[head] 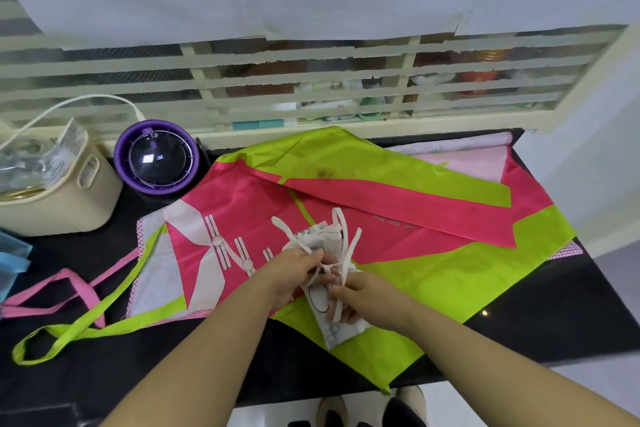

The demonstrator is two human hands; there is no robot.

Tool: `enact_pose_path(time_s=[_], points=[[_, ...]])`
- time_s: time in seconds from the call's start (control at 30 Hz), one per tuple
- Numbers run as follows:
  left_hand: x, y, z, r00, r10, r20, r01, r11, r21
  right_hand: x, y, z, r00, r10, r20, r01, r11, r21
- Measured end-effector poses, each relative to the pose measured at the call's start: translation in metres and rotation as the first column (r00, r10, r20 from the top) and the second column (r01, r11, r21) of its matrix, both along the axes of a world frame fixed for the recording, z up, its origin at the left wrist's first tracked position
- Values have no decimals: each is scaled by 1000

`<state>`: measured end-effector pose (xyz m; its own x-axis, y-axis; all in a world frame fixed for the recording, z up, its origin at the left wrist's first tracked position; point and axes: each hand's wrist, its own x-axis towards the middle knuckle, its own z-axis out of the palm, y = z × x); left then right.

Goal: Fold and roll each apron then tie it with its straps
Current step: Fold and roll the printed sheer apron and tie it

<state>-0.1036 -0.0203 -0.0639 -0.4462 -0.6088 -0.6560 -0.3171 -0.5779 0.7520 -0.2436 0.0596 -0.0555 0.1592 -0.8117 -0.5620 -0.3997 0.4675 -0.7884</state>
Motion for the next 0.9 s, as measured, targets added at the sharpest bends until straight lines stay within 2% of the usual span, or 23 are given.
enact_pose_path(time_s=[0.07, 0.1, 0.17, 0.2, 0.23, 0.3, 0.33, 0.37, 0.43, 0.5, 0.57, 0.6, 0.73, 0.8, 0.9], points=[[1, 4, 2, 996, -66, 62, 73, 990, -122, -3, 6, 2, 996, 73, -46, -74, 997, -24], [2, 7, 4, 985, -114, 133, 141, 965, -220, -5, 8, 5, 978, 182, -98, -185, 983, -17], [3, 12, 5, 953, -174, 247, 259, 891, -374, -11, 10, 16, 892, 424, -156, -422, 905, 47], [4, 14, 3, 946, -185, 265, 282, 872, -399, -15, 7, 23, 859, 481, -178, -480, 876, 51], [4, 16, 4, 946, -184, 268, 284, 868, -407, -19, 1, 29, 857, 461, -229, -472, 881, 7], [4, 20, 3, 945, -163, 285, 278, 858, -432, -25, -16, 39, 930, 204, -304, -269, 945, -188], [3, 22, 2, 946, -144, 289, 266, 856, -444, -27, -25, 40, 956, 82, -281, -159, 951, -265], [3, 25, 1, 950, -125, 287, 251, 850, -462, -25, -31, 39, 968, 27, -248, -103, 950, -296], [4, 31, 0, 946, -111, 304, 266, 802, -534, -17, -39, 32, 961, 66, -268, -139, 955, -264], [5, 36, -6, 913, -127, 387, 365, 677, -639, -10, -42, 21, 947, 105, -304, -174, 962, -211], [9, 41, -16, 867, -99, 489, 469, 496, -731, -7, -44, 17, 957, 75, -281, -129, 975, -180], [12, 44, -22, 865, -79, 496, 477, 438, -762, -7, -46, 16, 961, 60, -271, -108, 980, -167], [19, 48, -41, 833, -63, 549, 542, 292, -788, -4, -50, 12, 949, 71, -308, -110, 988, -110], [19, 48, -44, 834, -52, 549, 537, 301, -788, -2, -52, 11, 980, 29, -198, -39, 998, -43], [19, 46, -42, 845, -35, 533, 524, 252, -814, -1, -51, 10, 986, -133, 96, 129, 990, 54]])
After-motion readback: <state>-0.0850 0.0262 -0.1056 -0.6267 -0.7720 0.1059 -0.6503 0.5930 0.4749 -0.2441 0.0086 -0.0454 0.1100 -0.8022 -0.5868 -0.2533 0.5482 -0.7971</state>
